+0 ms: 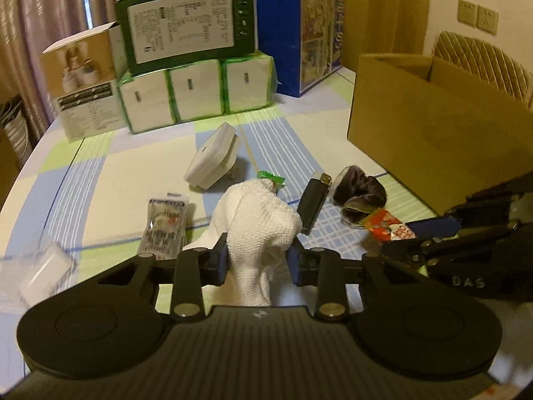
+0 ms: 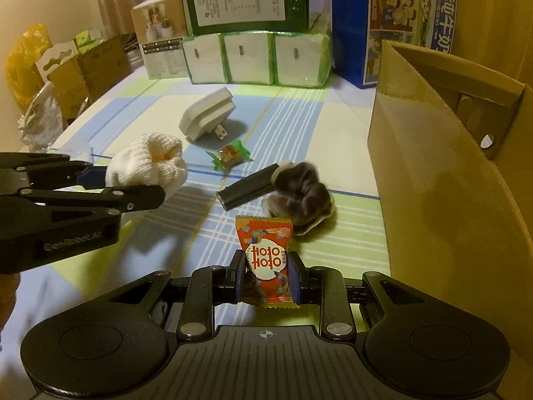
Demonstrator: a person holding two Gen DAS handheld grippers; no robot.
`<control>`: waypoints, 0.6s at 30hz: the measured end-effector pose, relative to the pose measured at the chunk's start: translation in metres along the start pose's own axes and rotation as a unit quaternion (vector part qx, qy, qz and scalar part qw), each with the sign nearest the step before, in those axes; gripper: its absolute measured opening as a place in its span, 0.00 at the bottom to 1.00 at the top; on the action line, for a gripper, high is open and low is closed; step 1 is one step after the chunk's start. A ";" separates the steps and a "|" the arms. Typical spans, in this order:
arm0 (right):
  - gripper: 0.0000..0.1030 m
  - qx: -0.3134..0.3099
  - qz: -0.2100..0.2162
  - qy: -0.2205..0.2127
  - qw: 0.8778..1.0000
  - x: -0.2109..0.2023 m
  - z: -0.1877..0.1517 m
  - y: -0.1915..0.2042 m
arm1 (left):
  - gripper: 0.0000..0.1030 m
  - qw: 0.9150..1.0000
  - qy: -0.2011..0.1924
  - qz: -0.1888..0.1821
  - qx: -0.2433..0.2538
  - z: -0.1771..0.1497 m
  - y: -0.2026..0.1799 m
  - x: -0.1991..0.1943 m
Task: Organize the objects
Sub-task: 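Grasp the white towel with the left tool while the right tool grasps the red snack packet, then carry the towel and snack packet over the cardboard box with both tools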
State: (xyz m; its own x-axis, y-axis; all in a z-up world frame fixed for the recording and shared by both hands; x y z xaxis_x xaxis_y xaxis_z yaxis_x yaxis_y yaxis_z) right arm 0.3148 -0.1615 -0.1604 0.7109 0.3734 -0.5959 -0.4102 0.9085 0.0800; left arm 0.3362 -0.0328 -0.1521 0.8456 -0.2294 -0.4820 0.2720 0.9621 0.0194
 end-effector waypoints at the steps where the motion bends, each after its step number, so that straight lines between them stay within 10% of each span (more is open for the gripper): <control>1: 0.22 -0.002 -0.001 -0.002 1.000 -0.003 0.000 0.001 | 0.28 1.000 0.003 0.003 -0.008 -0.001 0.000 -0.006; 18: 0.22 0.011 -0.003 -0.046 0.999 -0.127 -0.002 0.044 | 0.28 0.996 0.020 0.019 -0.086 -0.001 -0.042 -0.129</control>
State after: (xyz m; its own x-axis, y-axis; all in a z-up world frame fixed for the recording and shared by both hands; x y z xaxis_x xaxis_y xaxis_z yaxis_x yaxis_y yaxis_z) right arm 0.2053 -0.1697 -0.0824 0.7632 0.3834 -0.5201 -0.3945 0.9140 0.0949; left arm 0.2149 -0.0433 -0.0917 0.8334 -0.1904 -0.5189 0.1556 0.9817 -0.1102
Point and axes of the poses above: each gripper's, at about its wrist camera, not at the fingertips, and x roughly the way its jaws point, y to its left, z to its top, the point moved 8 cm from there along x, roughly the way its jaws point, and after that the axes turned 13 degrees about -y, right-handed, at the moved point
